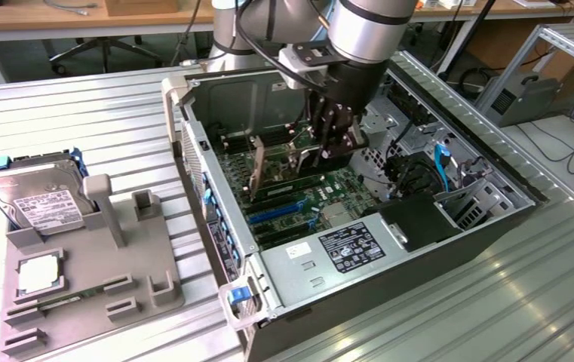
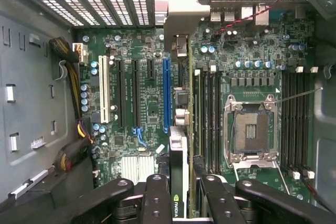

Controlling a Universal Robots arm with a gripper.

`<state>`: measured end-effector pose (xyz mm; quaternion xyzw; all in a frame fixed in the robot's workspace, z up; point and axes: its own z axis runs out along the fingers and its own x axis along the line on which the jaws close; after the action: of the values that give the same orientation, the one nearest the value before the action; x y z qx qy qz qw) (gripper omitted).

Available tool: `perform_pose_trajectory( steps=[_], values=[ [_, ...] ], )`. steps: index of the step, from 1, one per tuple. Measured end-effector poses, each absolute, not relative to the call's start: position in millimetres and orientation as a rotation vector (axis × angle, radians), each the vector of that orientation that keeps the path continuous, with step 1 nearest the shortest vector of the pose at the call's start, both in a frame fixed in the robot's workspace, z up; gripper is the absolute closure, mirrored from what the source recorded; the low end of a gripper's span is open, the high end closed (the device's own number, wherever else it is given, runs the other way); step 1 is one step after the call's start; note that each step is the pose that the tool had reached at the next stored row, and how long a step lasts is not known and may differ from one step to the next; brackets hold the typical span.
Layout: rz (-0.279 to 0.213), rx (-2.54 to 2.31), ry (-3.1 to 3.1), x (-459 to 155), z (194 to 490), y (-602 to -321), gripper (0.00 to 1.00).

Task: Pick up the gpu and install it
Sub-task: 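Insert the gpu into the slot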

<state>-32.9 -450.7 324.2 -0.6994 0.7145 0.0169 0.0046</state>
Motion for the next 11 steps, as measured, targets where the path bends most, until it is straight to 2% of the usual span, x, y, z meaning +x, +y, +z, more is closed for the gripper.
perform_pose_trajectory(
  steps=[11],
  values=[
    [0.053,-2.183,2.245,-39.2,311.5,-453.0,0.73]
  ],
)
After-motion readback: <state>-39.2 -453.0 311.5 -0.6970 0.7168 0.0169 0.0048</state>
